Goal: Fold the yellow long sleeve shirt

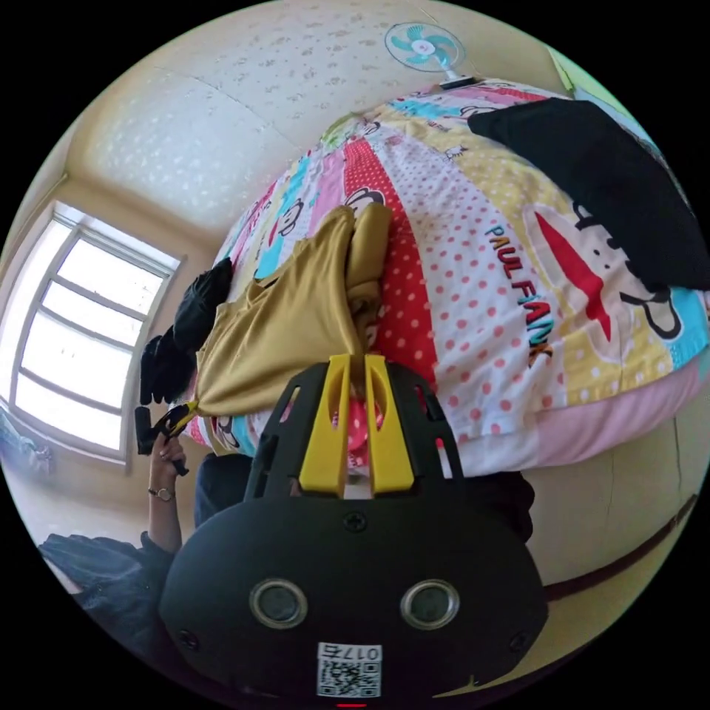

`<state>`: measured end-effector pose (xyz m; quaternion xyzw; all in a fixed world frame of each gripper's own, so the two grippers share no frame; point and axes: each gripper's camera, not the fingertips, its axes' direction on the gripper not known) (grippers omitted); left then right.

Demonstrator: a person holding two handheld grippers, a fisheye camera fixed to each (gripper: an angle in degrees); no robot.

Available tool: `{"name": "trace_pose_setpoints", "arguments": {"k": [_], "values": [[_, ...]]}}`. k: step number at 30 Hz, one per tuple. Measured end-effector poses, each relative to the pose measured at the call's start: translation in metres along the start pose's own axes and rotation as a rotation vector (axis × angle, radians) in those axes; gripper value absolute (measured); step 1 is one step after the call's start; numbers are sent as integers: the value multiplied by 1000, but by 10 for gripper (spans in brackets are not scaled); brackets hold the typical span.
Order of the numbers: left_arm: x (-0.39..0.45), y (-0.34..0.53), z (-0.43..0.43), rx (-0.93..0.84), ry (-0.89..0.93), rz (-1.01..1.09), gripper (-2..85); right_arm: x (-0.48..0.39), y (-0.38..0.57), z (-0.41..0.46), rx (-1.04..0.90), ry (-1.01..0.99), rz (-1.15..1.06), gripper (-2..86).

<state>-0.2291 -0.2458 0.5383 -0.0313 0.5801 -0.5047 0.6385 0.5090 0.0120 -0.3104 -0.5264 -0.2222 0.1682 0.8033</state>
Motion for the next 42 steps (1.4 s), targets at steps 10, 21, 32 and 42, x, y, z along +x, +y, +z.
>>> {"name": "trace_pose_setpoints", "arguments": {"k": [10, 21, 32, 42], "values": [[80, -157, 45, 48, -270, 238, 126, -65, -56, -4, 149, 43, -137, 95], [-11, -214, 65, -4, -52, 121, 31, -70, 22, 90, 306, 289, -344, 84], [-74, -166, 16, 60, 124, -56, 138, -65, 18, 86, 270, 311, -389, 75], [-74, -27, 45, 93, 211, -244, 96, -48, 0, 59, 264, 252, -360, 70]]}}
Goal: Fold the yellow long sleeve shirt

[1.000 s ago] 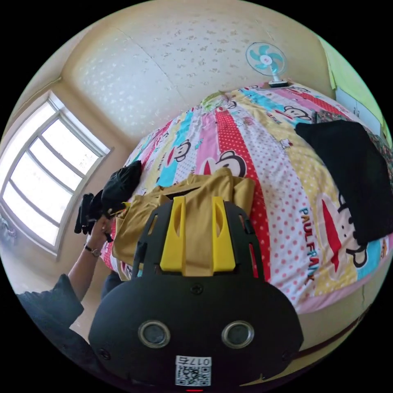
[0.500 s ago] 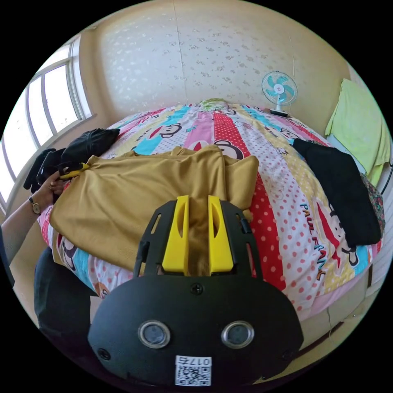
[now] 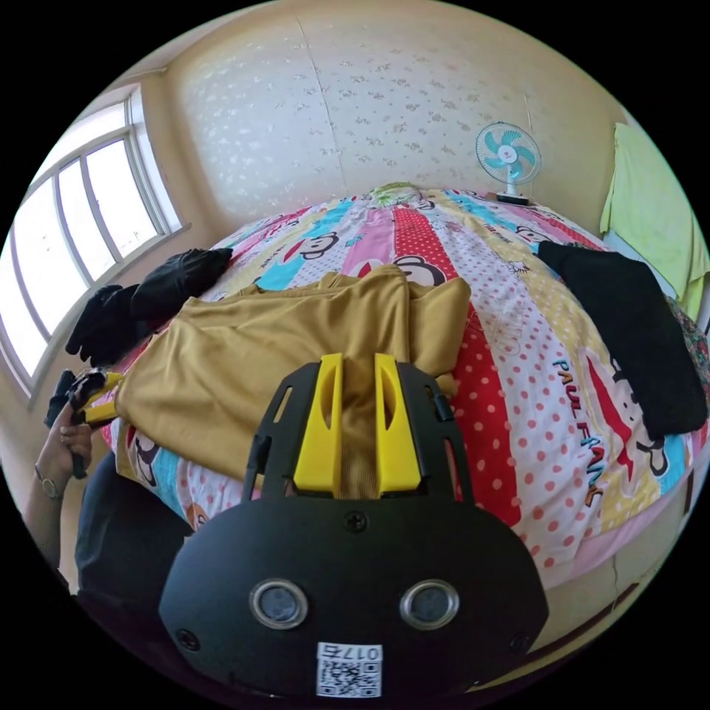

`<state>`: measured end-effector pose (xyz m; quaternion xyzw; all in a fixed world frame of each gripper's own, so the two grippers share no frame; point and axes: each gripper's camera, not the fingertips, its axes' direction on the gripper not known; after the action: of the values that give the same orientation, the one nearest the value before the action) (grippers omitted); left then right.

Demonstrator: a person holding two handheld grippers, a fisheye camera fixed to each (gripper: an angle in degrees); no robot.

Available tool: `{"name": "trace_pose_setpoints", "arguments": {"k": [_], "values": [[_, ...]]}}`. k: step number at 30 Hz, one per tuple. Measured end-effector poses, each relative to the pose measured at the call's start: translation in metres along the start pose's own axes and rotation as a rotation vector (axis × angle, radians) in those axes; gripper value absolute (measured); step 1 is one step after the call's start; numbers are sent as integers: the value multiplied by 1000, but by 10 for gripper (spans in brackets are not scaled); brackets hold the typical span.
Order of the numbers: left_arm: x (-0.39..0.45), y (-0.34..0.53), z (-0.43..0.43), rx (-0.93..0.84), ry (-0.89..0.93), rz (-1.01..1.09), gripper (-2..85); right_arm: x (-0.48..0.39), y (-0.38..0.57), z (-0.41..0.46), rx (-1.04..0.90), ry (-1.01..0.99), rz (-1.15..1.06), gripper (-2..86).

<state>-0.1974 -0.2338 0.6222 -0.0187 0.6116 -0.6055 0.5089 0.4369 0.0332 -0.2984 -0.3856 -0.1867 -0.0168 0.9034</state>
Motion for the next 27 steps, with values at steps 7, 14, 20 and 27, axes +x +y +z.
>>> {"name": "trace_pose_setpoints", "arguments": {"k": [7, 14, 20, 27], "values": [[151, 23, 71, 55, -111, 386, 53, 45, -7, -47, 178, 7, 165, 37], [215, 89, 229, -317, 113, 686, 83, 133, -12, -99, 313, -3, 455, 33], [163, 88, 238, -240, 87, 633, 138, 195, -15, -116, 350, -136, 650, 42], [46, 74, 253, -165, -200, 288, 196, 215, -35, -117, 344, -242, 659, 92]]}}
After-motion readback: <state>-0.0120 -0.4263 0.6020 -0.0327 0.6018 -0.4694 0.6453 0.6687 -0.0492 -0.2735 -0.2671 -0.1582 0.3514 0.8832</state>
